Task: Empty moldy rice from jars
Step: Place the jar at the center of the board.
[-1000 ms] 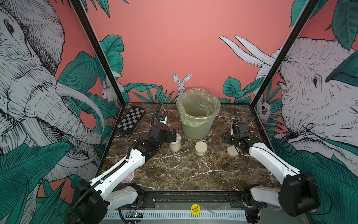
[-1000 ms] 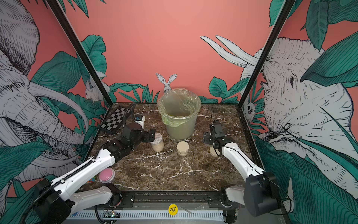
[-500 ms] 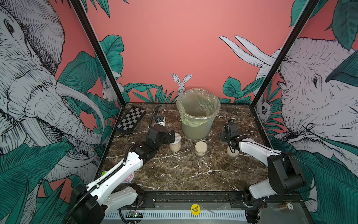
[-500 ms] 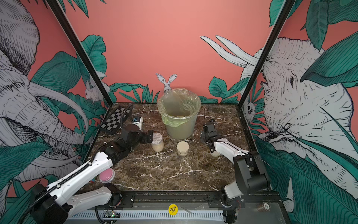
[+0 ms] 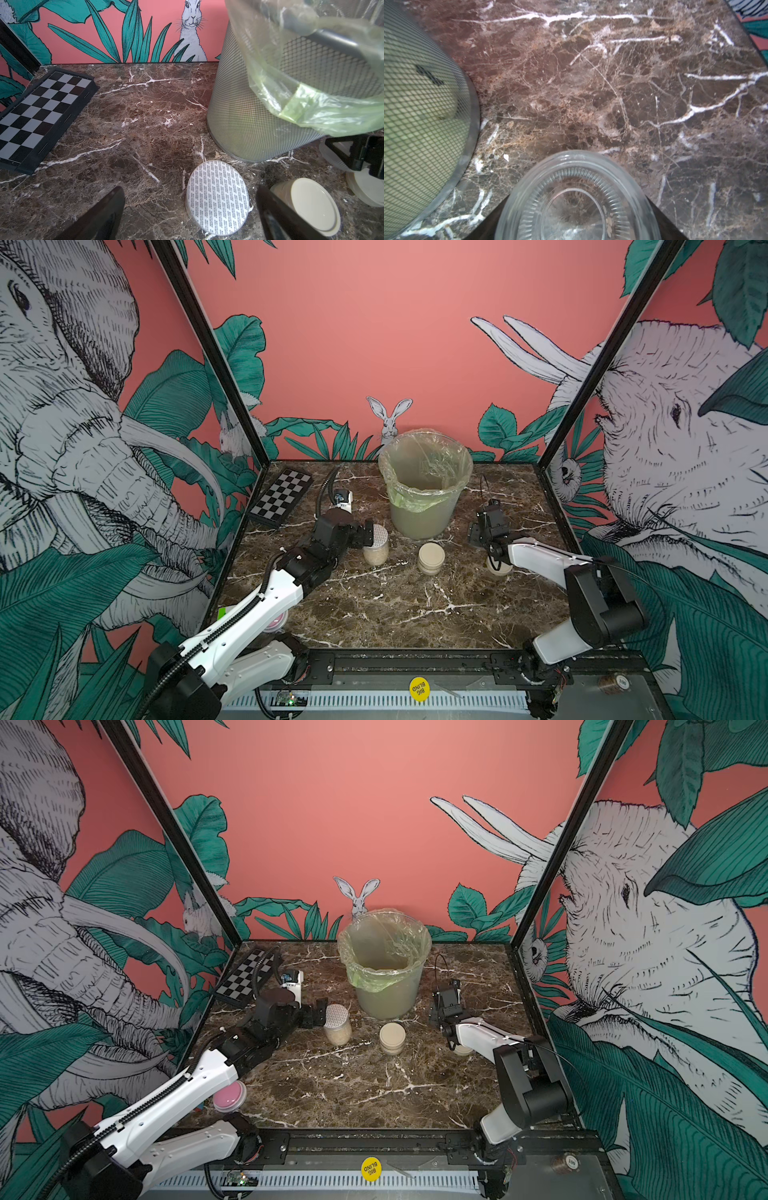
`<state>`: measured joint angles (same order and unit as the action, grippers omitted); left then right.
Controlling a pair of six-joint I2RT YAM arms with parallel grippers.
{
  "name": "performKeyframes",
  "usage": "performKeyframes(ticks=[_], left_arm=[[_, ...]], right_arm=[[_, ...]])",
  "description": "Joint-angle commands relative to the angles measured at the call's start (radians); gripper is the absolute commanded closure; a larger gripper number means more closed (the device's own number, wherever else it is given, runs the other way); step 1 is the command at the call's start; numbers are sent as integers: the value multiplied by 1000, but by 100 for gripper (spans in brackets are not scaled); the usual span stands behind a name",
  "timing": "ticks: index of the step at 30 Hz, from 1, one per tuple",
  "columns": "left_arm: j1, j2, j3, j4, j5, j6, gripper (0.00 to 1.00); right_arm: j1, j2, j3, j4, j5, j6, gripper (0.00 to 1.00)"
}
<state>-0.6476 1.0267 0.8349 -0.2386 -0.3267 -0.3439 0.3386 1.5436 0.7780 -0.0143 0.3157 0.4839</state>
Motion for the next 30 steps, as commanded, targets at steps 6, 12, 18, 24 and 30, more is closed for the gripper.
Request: performKeyframes(ticks=[6,12,18,24,30], left_arm=[[-4,-43,-36,104,14,-41,0],[-3,-47,-39,84,12,-40,0],[-3,-72,-67,84,14,-42,1],[-3,-84,-82,72,12,-41,0],[-3,-95,-98,62,24,-49,0]], right_arm=[[36,36,-11,54,55,52,39],[49,44,-25,58,68,64,29],[54,37,-30,38,62,83,19],[54,30,-28,16,51,101,7],[54,6,-38,17,36,109,1]])
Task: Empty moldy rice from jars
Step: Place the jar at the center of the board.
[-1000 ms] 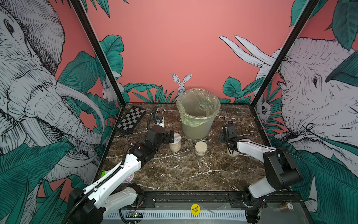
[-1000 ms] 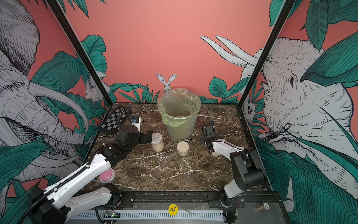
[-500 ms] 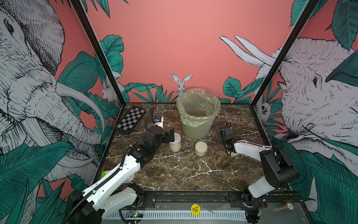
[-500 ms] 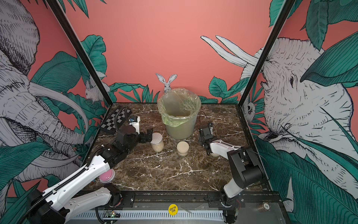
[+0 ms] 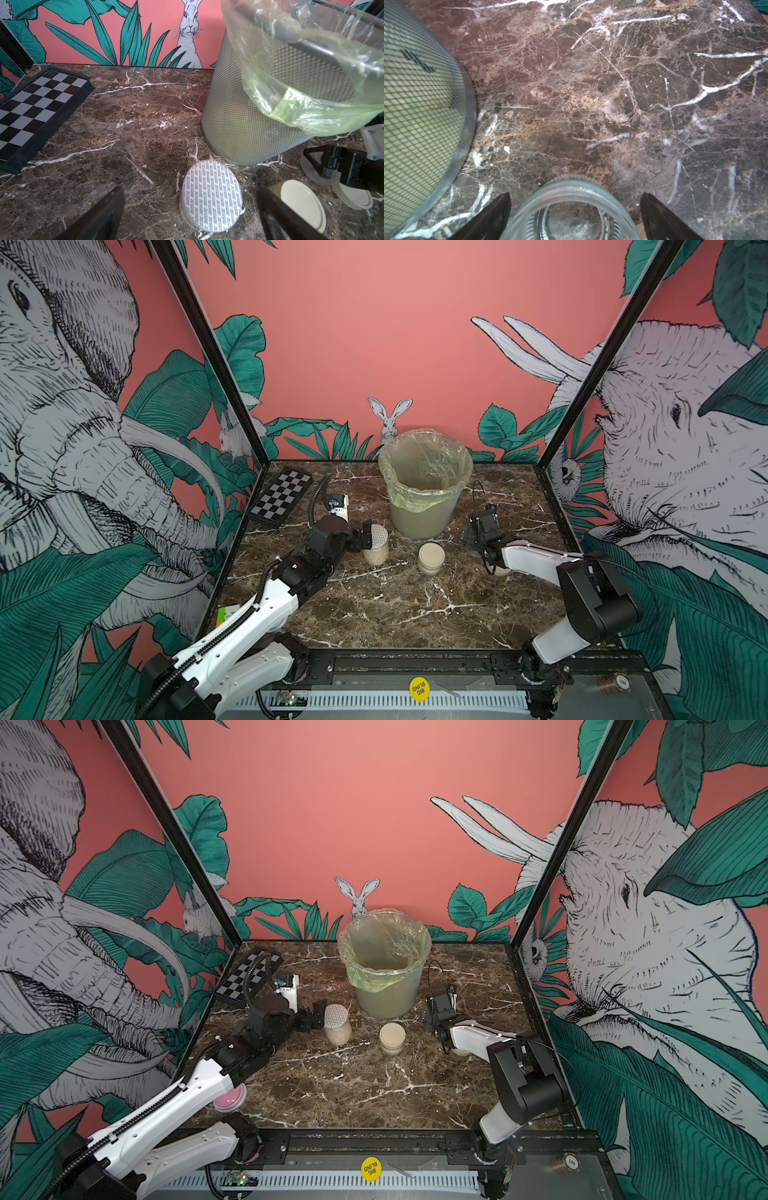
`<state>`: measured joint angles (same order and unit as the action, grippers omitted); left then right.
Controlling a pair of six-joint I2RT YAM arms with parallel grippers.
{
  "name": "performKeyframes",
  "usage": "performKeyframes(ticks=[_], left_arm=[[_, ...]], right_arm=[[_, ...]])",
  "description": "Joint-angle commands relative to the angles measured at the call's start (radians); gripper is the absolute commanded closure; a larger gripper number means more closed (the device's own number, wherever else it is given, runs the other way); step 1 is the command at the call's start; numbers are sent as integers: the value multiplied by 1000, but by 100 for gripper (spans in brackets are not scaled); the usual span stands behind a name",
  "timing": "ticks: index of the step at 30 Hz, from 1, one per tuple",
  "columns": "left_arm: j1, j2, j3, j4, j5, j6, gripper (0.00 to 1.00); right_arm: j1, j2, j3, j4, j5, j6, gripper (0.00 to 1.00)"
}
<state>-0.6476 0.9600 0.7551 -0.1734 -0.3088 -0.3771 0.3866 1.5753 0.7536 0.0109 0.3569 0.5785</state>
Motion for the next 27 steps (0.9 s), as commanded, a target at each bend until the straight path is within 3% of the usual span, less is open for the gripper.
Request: performKeyframes(ticks=[1,8,17,21,27], left_arm=[[-3,-31,-20,-8,7,-15,0],[-3,-64,-36,-64,4,1,0],[-3,-70,-48,-144,-10,7,1],[-4,-74,-45,-196,-76,-52,1],[-3,-58,-46,-229,-60,-77,0]], right_arm=[[6,-35,-16,-8,-9,12,1],[6,-137,42,-88,-30,-46,1],[54,-289,194,-357,-40,-130,2],[100,-357,180,-392,-21,-121,2],[186,-469,70,-318,-18,-129,2]])
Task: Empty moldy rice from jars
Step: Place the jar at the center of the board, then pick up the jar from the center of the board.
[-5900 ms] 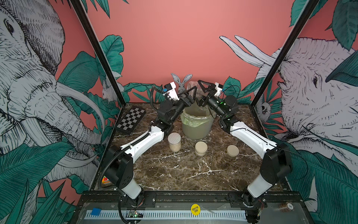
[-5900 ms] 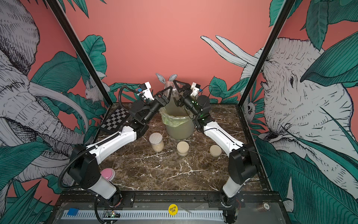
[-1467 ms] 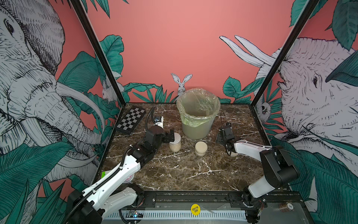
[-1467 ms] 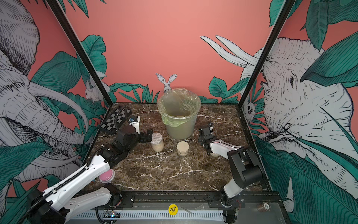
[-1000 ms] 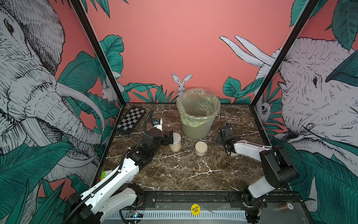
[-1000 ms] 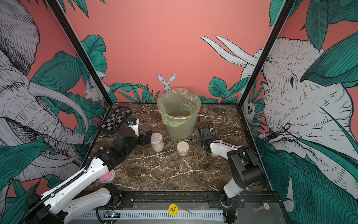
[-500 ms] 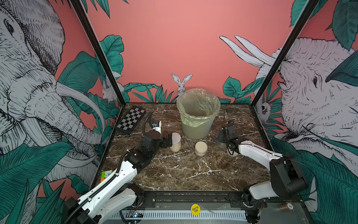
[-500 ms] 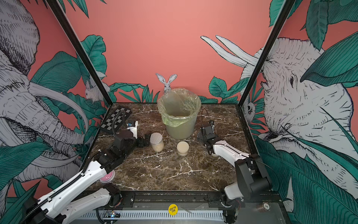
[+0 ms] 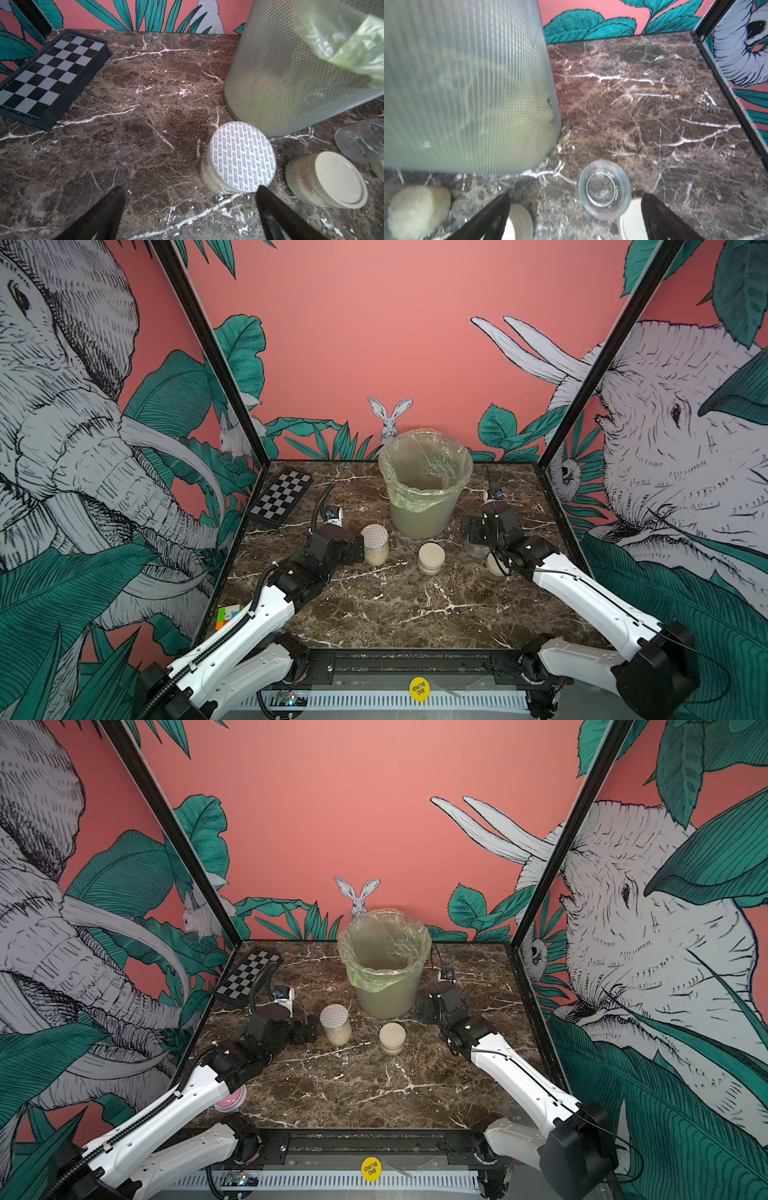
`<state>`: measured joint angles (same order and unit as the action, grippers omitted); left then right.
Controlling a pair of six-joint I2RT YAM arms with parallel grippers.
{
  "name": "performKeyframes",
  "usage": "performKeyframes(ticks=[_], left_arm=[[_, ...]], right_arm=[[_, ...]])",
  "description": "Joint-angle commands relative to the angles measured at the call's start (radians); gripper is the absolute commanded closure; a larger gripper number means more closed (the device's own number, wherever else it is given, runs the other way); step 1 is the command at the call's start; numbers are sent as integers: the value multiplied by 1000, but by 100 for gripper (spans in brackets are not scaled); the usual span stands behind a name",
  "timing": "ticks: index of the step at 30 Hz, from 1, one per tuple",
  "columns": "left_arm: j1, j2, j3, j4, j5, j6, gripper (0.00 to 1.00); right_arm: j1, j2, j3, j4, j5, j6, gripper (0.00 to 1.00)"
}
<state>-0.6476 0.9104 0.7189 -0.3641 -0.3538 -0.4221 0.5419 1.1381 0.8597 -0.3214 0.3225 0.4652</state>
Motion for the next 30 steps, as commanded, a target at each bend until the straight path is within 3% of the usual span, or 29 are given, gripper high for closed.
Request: performKeyframes(ticks=[1,11,17,21,30], left_arm=[[-3,-11,-18,-35,-10,-34,0],[-4,-32,-63,-12,-30,-5,0],[-3,-82,-86,16,-24,33,1],[-3,-122,-129,79,11,54,1],[-3,-184,-193,139,37,37,0]], right_arm=[[52,-43,-47,12,18,-21,2],[231,-22,-80,-30,29,42,2],[322,66,-117,90,4,65,2],[386,155,-107,153,56,63,2],[420,307,-68,202,129,79,2]])
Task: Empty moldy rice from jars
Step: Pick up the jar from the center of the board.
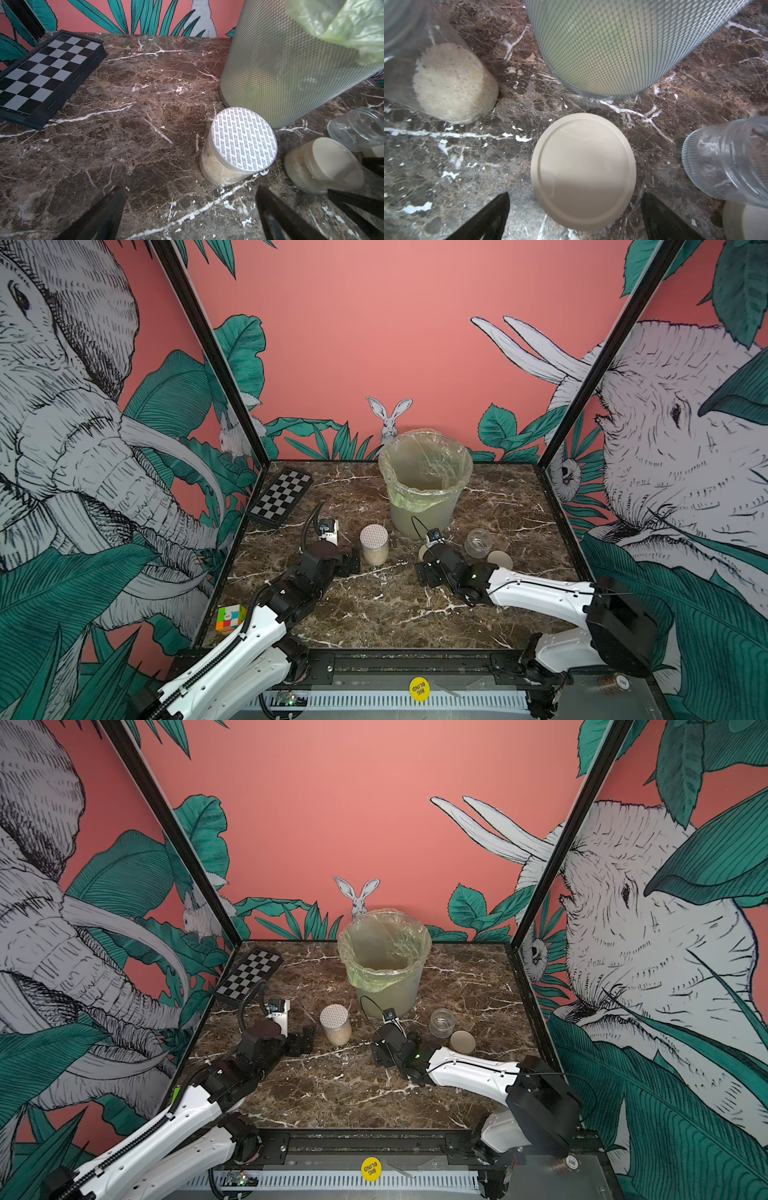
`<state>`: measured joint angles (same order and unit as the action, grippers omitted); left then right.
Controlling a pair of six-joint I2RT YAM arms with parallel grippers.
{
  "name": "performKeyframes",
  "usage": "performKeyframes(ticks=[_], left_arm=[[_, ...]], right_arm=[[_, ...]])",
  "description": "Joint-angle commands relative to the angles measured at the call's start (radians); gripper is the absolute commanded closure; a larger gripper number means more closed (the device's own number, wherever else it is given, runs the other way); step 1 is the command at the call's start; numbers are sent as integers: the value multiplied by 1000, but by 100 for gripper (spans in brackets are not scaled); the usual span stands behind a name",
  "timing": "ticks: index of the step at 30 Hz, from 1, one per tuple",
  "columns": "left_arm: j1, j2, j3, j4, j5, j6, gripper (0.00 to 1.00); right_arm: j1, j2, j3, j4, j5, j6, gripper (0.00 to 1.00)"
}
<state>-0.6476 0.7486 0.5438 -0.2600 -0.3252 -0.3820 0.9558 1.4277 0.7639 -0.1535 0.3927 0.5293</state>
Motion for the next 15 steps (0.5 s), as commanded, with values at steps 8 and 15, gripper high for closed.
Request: performKeyframes(ticks=[8,15], left_arm=[[-3,-36,-26,56,42,11,0],[-3,-25,-35,88,82,20,0]], right_arm=[[2,52,50,3,79,21,2],[-66,97,46,38,-26,34,2]])
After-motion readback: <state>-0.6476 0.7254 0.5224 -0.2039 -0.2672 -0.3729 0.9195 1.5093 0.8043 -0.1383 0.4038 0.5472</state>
